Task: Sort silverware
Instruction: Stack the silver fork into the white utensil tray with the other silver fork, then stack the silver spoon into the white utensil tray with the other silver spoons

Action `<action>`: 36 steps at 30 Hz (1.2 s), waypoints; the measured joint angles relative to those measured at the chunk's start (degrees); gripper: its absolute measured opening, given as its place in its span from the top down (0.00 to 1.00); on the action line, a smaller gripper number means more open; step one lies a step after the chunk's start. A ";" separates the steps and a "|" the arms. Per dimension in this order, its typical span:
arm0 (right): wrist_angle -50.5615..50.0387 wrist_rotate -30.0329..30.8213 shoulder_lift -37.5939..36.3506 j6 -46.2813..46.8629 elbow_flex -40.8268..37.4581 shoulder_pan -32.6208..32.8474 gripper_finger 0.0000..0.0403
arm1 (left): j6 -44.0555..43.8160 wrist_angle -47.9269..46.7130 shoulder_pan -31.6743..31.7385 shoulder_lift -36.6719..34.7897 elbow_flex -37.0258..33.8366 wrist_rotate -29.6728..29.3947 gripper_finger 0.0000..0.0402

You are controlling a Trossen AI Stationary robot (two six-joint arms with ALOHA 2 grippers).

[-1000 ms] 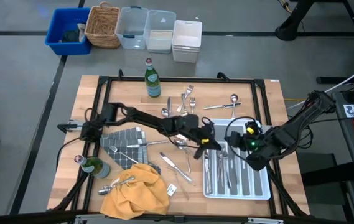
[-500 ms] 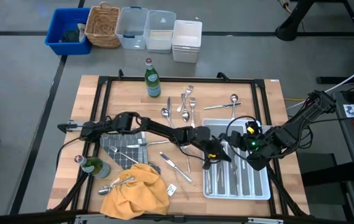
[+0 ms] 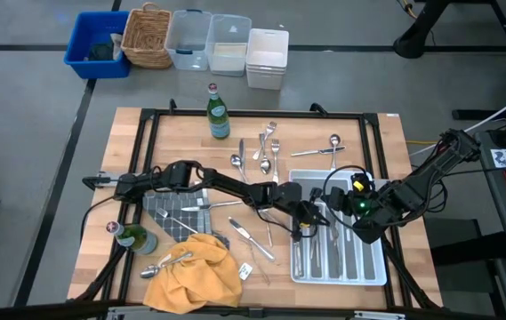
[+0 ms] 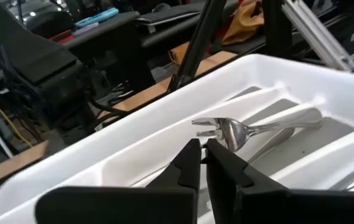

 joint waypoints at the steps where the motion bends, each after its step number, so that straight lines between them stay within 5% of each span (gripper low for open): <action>1: 0.00 -0.02 0.00 0.00 0.00 0.00 0.75 | 0.37 -0.10 0.02 0.00 0.00 -0.20 0.96; 16: -0.01 -0.02 0.02 -0.11 0.00 0.02 0.75 | 0.09 -1.43 0.09 0.00 -0.02 -6.23 0.73; 25: -5.30 0.06 -0.73 -1.01 0.00 -0.32 0.75 | -8.09 -3.53 0.81 -2.76 -0.11 -6.36 0.71; 36: -16.21 -5.53 -8.38 -7.39 0.00 -11.80 0.75 | -17.79 -28.00 5.88 -14.62 -0.07 -6.29 0.71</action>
